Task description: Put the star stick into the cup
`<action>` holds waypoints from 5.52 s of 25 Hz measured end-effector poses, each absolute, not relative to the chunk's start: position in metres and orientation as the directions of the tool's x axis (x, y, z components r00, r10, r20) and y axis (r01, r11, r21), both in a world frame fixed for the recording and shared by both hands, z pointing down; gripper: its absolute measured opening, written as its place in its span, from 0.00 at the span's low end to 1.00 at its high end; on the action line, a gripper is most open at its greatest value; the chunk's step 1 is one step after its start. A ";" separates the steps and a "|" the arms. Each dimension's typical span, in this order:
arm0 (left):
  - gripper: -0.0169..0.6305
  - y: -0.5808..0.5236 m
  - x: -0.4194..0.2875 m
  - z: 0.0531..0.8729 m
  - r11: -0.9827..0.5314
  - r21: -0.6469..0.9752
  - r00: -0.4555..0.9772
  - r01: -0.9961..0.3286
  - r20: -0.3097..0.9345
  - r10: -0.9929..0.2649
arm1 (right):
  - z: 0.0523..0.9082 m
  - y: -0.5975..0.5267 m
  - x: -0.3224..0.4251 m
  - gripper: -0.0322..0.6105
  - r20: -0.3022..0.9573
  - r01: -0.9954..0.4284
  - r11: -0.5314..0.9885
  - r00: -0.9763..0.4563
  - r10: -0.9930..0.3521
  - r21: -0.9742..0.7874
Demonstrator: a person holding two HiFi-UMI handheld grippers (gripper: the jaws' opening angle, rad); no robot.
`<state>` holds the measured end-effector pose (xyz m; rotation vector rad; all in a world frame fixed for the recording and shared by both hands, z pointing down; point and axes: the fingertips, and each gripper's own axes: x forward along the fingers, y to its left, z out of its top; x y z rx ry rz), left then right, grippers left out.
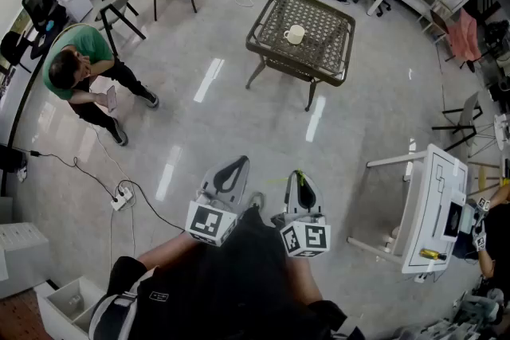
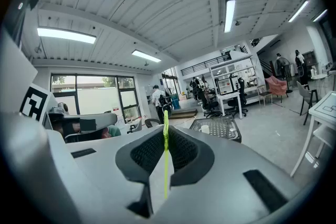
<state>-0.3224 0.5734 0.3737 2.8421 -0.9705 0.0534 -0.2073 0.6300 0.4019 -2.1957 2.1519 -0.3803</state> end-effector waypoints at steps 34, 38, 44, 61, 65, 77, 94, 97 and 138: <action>0.05 0.549 -0.214 0.384 -0.744 0.093 0.750 -0.662 0.106 -0.653 | 0.411 0.601 -0.096 0.08 0.100 -0.970 0.020 -0.045 -0.994 -0.242; 0.05 0.543 -0.201 0.392 -0.724 0.091 0.729 -0.684 0.128 -0.672 | 0.415 0.586 -0.076 0.08 0.093 -0.970 0.036 -0.060 -0.994 -0.242; 0.05 0.506 -0.185 0.403 -0.714 0.106 0.721 -0.692 0.144 -0.678 | 0.423 0.544 -0.063 0.08 0.111 -0.965 0.049 -0.080 -0.991 -0.257; 0.05 0.253 -0.138 0.390 -0.774 0.136 0.785 -0.619 0.093 -0.612 | 0.411 0.313 -0.024 0.08 0.161 -0.974 -0.052 0.016 -0.987 -0.218; 0.05 0.212 -0.131 0.391 -0.789 0.136 0.801 -0.599 0.090 -0.592 | 0.416 0.272 -0.016 0.08 0.180 -0.972 -0.082 0.043 -0.983 -0.219; 0.05 0.121 -0.119 0.399 -0.797 0.160 0.813 -0.582 0.105 -0.573 | 0.421 0.178 0.008 0.08 0.186 -0.971 -0.128 0.090 -0.978 -0.204; 0.05 -0.021 -0.012 0.397 -0.721 0.132 0.733 -0.680 0.125 -0.669 | 0.440 0.017 0.118 0.08 0.173 -0.978 0.016 -0.053 -0.983 -0.206; 0.05 -0.038 0.013 0.400 -0.716 0.115 0.725 -0.688 0.126 -0.677 | 0.445 -0.006 0.143 0.08 0.173 -0.977 0.033 -0.071 -0.982 -0.210; 0.05 -0.201 0.061 0.436 -0.710 0.146 0.725 -0.689 0.175 -0.667 | 0.566 -0.180 0.200 0.08 0.364 -0.987 -0.013 -0.047 -0.930 -0.161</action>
